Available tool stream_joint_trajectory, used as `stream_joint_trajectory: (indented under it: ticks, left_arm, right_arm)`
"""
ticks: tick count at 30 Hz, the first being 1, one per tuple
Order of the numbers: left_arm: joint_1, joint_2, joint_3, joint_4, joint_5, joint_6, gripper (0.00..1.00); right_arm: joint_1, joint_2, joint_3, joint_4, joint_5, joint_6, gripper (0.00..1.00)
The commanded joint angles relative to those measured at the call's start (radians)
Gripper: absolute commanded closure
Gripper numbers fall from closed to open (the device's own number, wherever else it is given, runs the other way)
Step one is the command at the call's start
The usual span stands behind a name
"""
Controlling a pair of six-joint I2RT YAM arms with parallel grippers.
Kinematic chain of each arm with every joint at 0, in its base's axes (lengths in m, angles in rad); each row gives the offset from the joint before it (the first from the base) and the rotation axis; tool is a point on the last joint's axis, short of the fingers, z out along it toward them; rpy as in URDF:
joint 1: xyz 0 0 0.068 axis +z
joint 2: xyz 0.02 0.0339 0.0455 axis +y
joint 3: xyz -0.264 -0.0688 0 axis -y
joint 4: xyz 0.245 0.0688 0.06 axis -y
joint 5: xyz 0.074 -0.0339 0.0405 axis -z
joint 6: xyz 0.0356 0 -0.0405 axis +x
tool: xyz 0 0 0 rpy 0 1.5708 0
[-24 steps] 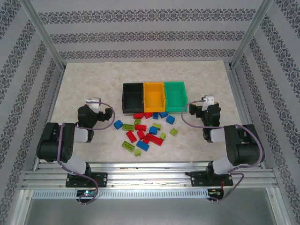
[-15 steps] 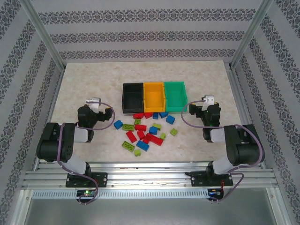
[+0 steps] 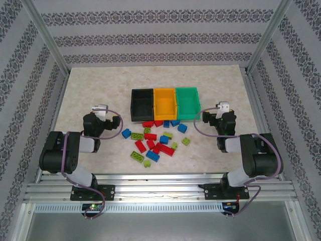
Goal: Sort the legos into containers by color
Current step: Pick up the lego from the center of the table.
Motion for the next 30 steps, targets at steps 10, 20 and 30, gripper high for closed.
stream_joint_trajectory:
  ticks: [10, 20, 30]
  left_arm:
    - [0.007, 0.011, 0.001, 0.052, 0.013, 0.004, 0.01]
    - [0.008, 0.003, -0.008, 0.067, -0.02, -0.009, 0.01]
    - [0.005, -0.223, -0.029, -0.092, -0.107, -0.039, 0.01]
  right_arm:
    - [0.005, 0.01, 0.021, 0.035, -0.001, 0.012, 0.02]
    - [0.013, 0.008, 0.011, 0.051, 0.021, 0.009, 0.02]
    - [0.023, -0.27, -0.079, -0.045, 0.108, 0.037, 0.02]
